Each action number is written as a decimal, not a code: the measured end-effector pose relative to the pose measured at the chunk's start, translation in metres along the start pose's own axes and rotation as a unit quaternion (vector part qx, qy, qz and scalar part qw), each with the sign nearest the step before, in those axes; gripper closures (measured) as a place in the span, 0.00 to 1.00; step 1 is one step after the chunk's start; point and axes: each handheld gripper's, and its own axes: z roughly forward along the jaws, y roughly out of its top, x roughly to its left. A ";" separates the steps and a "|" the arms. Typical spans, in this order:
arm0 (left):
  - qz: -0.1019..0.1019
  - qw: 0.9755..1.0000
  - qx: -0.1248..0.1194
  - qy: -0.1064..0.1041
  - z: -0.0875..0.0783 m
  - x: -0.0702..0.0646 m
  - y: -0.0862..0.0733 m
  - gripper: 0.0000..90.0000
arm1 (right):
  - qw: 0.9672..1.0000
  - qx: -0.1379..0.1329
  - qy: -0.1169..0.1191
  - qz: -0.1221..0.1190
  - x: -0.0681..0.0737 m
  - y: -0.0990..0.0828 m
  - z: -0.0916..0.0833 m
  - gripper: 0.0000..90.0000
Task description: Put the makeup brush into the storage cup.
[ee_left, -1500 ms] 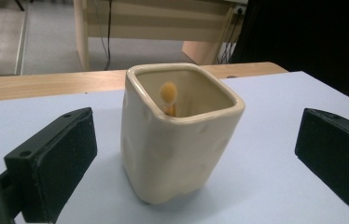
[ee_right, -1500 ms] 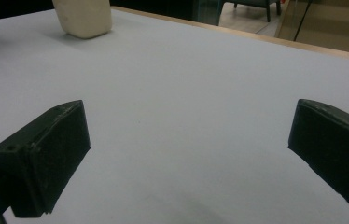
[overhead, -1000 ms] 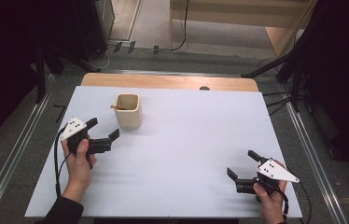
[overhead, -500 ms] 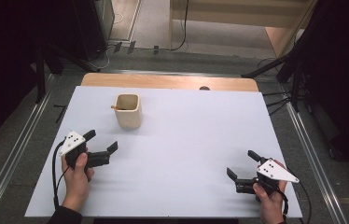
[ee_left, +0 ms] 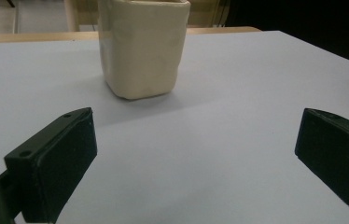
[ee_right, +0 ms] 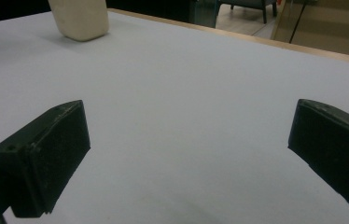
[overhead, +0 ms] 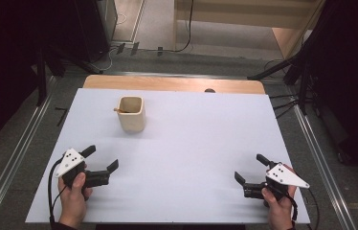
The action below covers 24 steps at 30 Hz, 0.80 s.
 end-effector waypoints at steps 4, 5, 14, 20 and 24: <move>0.002 1.000 0.004 -0.001 -0.003 0.000 -0.003 0.00 | 1.000 -0.001 -0.002 0.003 -0.001 0.000 -0.001 0.00; 0.004 1.000 0.006 -0.003 -0.005 0.000 -0.004 0.00 | 1.000 0.000 -0.004 0.005 -0.002 0.000 -0.001 0.00; 0.006 1.000 0.009 0.003 -0.017 0.004 -0.009 0.00 | 1.000 0.000 -0.006 0.007 -0.004 -0.002 0.000 0.00; 0.008 1.000 0.015 0.007 -0.025 0.010 -0.013 0.00 | 1.000 0.001 -0.008 0.010 -0.005 -0.002 0.000 0.00; 0.010 1.000 0.017 0.010 -0.028 0.011 -0.014 0.00 | 1.000 0.002 -0.010 0.011 -0.005 -0.002 0.000 0.00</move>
